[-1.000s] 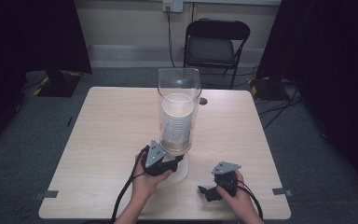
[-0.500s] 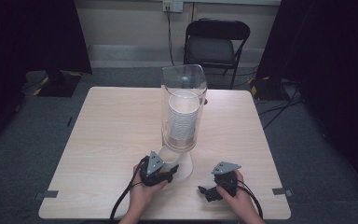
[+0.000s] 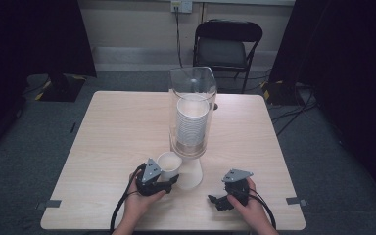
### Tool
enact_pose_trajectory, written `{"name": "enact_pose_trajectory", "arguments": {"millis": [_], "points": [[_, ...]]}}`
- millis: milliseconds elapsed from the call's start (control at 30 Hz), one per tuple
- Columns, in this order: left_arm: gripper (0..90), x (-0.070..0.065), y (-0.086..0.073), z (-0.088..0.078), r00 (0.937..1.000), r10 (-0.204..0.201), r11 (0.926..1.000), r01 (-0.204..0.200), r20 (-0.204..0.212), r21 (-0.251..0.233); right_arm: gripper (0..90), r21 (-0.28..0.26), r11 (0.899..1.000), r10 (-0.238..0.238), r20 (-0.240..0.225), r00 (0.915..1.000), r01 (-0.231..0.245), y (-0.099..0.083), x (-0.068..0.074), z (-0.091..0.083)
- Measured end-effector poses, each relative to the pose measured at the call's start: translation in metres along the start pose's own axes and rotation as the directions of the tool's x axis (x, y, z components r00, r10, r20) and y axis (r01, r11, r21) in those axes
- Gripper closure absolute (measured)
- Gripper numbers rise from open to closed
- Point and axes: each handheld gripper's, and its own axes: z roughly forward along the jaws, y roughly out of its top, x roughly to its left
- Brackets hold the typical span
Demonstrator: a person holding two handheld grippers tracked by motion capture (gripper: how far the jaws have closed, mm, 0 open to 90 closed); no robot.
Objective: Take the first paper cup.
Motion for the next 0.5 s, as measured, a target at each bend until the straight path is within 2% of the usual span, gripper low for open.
{"name": "enact_pose_trajectory", "arguments": {"millis": [33,100,167,200,267,333,500], "points": [[33.7,0.003,-0.001,-0.002,0.9999,-0.014,0.9999,0.014,-0.002,0.008,0.0,0.0,1.0,0.0,0.0,1.0,0.0,0.0,0.0,0.0],[33.5,0.011,-0.002,-0.008,0.9996,-0.016,0.9996,0.017,-0.024,0.022,0.0,0.0,1.0,0.0,-0.001,1.0,0.0,0.0,0.0,0.0],[33.3,0.024,-0.004,-0.015,0.9989,-0.01,0.9991,0.011,-0.045,0.04,0.0,0.0,1.0,0.0,0.0,1.0,0.0,0.0,0.0,0.0],[33.2,0.029,-0.005,-0.019,0.9982,-0.023,0.9987,0.026,-0.055,0.045,0.0,0.0,1.0,0.0,0.0,1.0,0.0,0.0,0.0,0.0],[32.9,0.038,-0.008,-0.024,0.995,-0.047,0.9977,0.051,-0.089,0.044,0.0,0.0,1.0,0.0,0.0,1.0,0.0,0.0,0.0,0.0],[32.7,0.046,-0.01,-0.028,0.9937,-0.046,0.9971,0.051,-0.102,0.056,0.0,0.0,1.0,0.001,0.0,1.0,-0.001,0.0,0.0,0.0],[32.3,0.061,-0.013,-0.033,0.9852,-0.089,0.9941,0.097,-0.146,0.049,0.0,0.0,1.0,0.0,0.0,1.0,0.0,0.0,0.0,0.0]]}}
